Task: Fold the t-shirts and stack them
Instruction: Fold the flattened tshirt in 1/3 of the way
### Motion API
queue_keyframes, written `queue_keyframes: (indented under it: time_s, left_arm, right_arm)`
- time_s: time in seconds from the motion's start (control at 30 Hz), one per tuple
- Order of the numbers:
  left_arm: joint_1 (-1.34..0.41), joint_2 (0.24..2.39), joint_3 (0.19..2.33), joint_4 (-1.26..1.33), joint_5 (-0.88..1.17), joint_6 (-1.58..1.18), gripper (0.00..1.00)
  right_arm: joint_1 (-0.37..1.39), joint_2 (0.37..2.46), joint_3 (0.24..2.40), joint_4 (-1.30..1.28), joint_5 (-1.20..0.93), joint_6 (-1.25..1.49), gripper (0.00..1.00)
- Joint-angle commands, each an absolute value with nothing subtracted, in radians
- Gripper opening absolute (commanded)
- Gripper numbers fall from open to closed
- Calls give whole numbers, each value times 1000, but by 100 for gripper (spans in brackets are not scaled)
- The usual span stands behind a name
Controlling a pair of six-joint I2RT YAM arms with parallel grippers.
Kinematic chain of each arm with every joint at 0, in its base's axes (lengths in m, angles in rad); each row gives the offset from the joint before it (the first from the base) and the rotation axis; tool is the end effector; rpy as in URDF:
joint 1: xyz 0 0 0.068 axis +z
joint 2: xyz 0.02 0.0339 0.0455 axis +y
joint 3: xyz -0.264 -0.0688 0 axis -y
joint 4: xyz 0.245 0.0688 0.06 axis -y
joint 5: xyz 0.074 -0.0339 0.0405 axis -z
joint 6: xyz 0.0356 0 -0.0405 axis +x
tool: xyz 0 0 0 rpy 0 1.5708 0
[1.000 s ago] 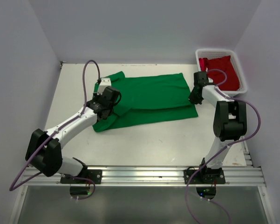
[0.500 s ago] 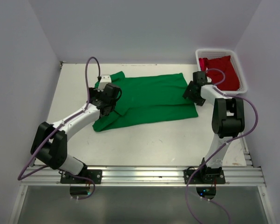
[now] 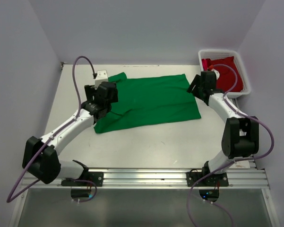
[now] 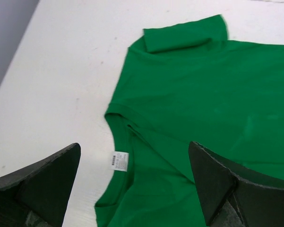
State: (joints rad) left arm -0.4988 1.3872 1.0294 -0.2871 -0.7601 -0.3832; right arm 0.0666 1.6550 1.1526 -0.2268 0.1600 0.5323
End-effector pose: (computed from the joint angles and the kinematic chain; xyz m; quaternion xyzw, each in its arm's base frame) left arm 0.2770 -0.1230 0.2835 -0.1174 0.8391 0.1231 0.5167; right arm 0.3668 0.0188 0.2385 0.2417 0.8778 0.0504 0.4106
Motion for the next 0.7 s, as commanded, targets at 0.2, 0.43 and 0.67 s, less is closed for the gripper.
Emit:
queue_keyframes:
  time_s: [0.2,0.43,0.67]
  left_arm:
    - [-601,1331,890,-313,-339,-613,53]
    - [-657,1469,854,-258,-311,-689,7]
    - [-658,1496,890,-261,-341,-689,6]
  right_arm:
    - [107,1608,1102,-285,117,535,0]
    - [143,1678,1068,-364,130,541,0]
    - [143,1781,1077,-365,150,537,0]
